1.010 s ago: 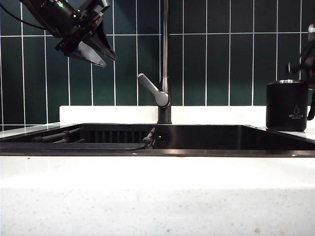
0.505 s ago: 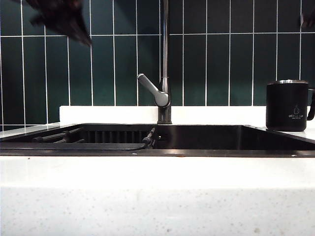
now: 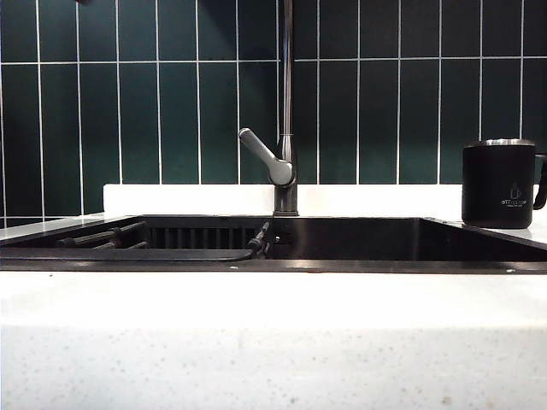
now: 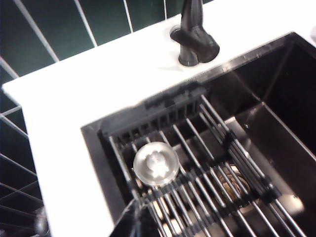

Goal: Pick up the mug next to the sink, go to the faucet to get some water, pour the water into the sink, and finally put the mug back to its place.

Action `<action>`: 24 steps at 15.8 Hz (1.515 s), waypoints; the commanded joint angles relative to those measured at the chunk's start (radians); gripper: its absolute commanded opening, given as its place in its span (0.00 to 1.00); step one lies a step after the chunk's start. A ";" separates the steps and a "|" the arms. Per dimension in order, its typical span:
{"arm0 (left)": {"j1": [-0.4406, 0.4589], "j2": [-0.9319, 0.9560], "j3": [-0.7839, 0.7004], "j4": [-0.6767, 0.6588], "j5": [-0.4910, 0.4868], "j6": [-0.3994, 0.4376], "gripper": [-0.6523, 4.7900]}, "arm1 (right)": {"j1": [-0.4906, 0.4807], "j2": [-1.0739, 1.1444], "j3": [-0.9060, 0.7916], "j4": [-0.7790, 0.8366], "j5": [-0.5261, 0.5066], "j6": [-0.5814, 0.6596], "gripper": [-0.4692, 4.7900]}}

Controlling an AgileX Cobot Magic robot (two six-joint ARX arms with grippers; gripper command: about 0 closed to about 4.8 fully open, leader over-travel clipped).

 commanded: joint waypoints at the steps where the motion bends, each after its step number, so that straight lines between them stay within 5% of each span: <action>1: 0.000 -0.170 -0.194 0.108 -0.027 -0.005 0.11 | 0.051 -0.066 0.005 -0.012 -0.008 -0.022 0.18; 7: 0.000 -0.547 -0.506 0.136 -0.048 -0.050 0.11 | 0.173 -0.296 -0.119 -0.112 0.000 -0.044 0.18; 14: 0.000 -0.826 -0.750 0.180 -0.097 -0.161 0.11 | 0.174 -0.625 -0.426 -0.129 0.005 -0.044 0.18; 20: 0.000 -0.836 -0.907 0.184 -0.106 -0.187 0.11 | 0.172 -0.700 -0.536 -0.307 0.135 -0.036 0.18; 24: 0.000 -0.837 -0.934 0.328 -0.152 -0.238 0.11 | 0.172 -0.700 -0.552 -0.194 0.132 0.003 0.18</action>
